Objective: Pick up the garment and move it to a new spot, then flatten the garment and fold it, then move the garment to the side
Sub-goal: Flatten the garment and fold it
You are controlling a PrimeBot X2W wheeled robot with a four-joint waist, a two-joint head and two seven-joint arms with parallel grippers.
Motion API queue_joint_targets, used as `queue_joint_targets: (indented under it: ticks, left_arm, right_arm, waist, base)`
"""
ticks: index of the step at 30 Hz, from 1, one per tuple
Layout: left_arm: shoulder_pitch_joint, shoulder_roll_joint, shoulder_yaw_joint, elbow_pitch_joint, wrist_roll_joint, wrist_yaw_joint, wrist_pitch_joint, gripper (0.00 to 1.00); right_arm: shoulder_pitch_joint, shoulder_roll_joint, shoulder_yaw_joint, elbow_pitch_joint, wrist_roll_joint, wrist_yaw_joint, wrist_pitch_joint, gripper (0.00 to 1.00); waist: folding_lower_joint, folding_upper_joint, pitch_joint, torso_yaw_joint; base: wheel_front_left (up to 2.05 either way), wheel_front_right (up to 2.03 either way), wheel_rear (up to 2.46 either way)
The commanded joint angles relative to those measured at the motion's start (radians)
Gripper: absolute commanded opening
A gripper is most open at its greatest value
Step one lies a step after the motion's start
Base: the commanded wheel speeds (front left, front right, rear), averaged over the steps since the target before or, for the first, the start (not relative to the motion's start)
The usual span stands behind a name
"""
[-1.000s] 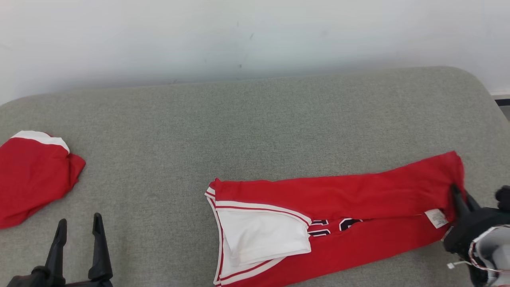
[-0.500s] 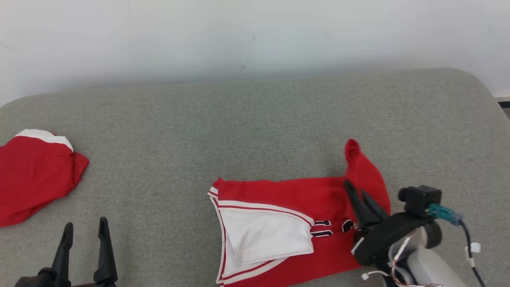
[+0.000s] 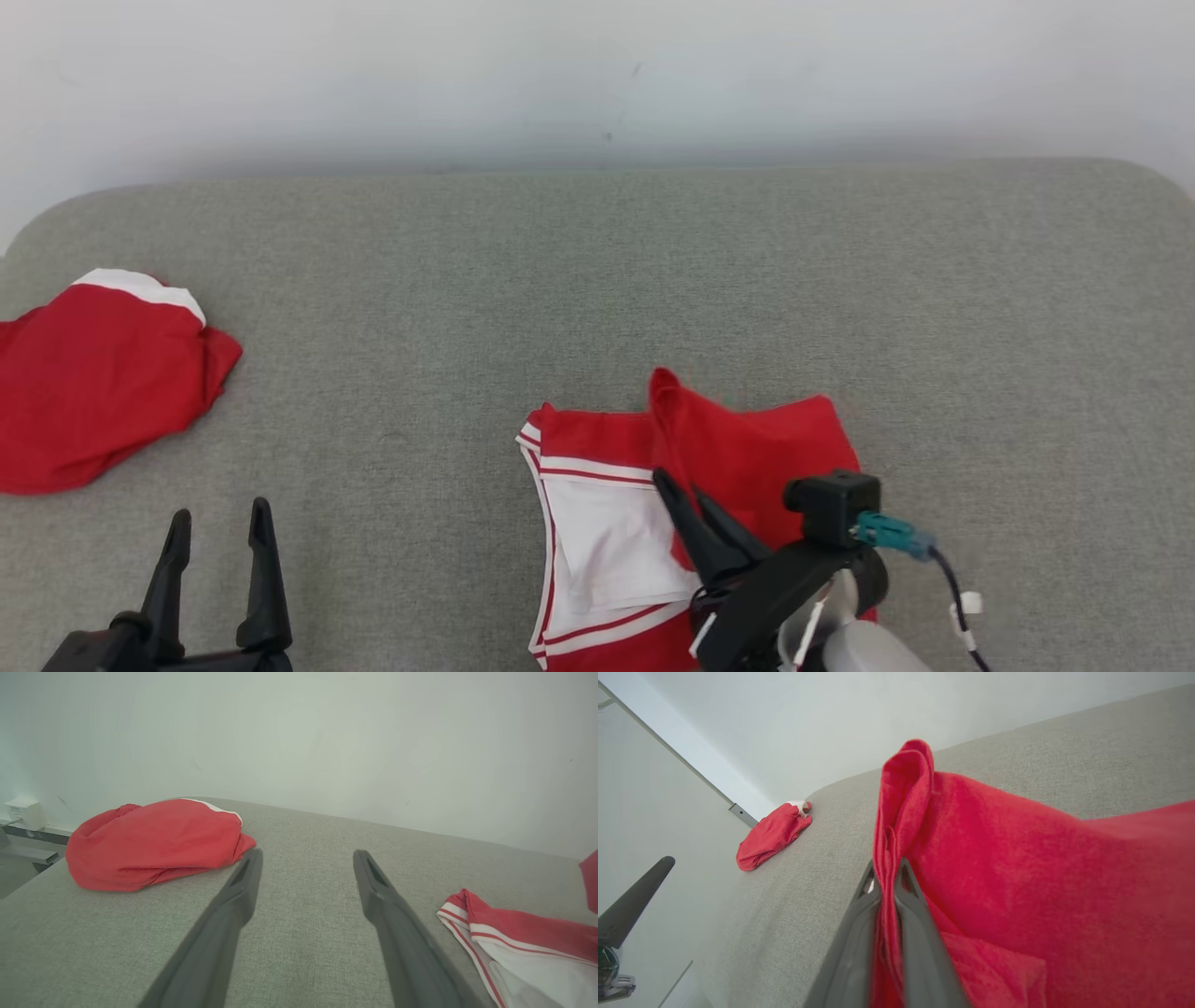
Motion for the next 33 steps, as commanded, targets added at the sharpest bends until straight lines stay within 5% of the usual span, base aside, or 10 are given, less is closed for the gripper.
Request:
queue_joint_targets:
  ticks: [1, 13, 14, 15, 16, 23, 33]
  left_arm:
    - [-0.016, 0.0, -0.002, 0.003, -0.012, 0.002, 0.0, 1.0]
    - [-0.033, 0.0, -0.019, 0.027, -0.015, 0.002, 0.0, 1.0]
    - [-0.032, 0.0, -0.018, 0.029, -0.015, 0.002, 0.0, 1.0]
    - [-0.03, 0.0, -0.018, 0.031, -0.016, 0.002, 0.0, 1.0]
    - [-0.03, 0.0, -0.017, 0.033, -0.017, 0.002, 0.0, 1.0]
    - [-0.022, 0.0, -0.01, 0.039, -0.013, 0.003, 0.0, 1.0]
    - [-0.009, 0.0, -0.002, 0.031, -0.003, 0.006, 0.0, 1.0]
  right_arm:
    - [-0.012, 0.008, 0.012, 0.008, 0.006, -0.003, -0.009, 0.0]
    - [-0.084, 0.022, 0.169, 0.089, 0.125, -0.003, -0.076, 0.0]
    - [-0.089, 0.022, 0.18, 0.104, 0.131, -0.003, -0.083, 0.25]
    - [-0.095, 0.023, 0.188, 0.115, 0.14, -0.003, -0.093, 0.95]
    - [-0.101, 0.023, 0.192, 0.126, 0.144, -0.003, -0.102, 1.0]
    - [-0.152, 0.022, 0.154, 0.155, 0.103, -0.003, -0.194, 1.0]
    - [-0.061, -0.079, -0.115, 0.028, -0.086, -0.003, -0.237, 1.0]
  waist:
    - [0.0, -0.0001, 0.008, 0.01]
    - [0.0, -0.0001, 0.016, 0.037]
    - [0.0, -0.0001, 0.013, 0.037]
    - [0.0, -0.0001, 0.012, 0.036]
    - [0.0, -0.0001, 0.01, 0.035]
    - [0.0, -0.0001, -0.007, 0.008]
    - [0.0, -0.0001, -0.046, -0.037]
  base:
    - [0.0, 0.0, 0.0]
    - [0.0, 0.0, 0.0]
    - [0.0, 0.0, 0.0]
    - [0.0, 0.0, 0.0]
    - [0.0, 0.0, 0.0]
    - [0.0, 0.0, 0.0]
    - [0.0, 0.0, 0.0]
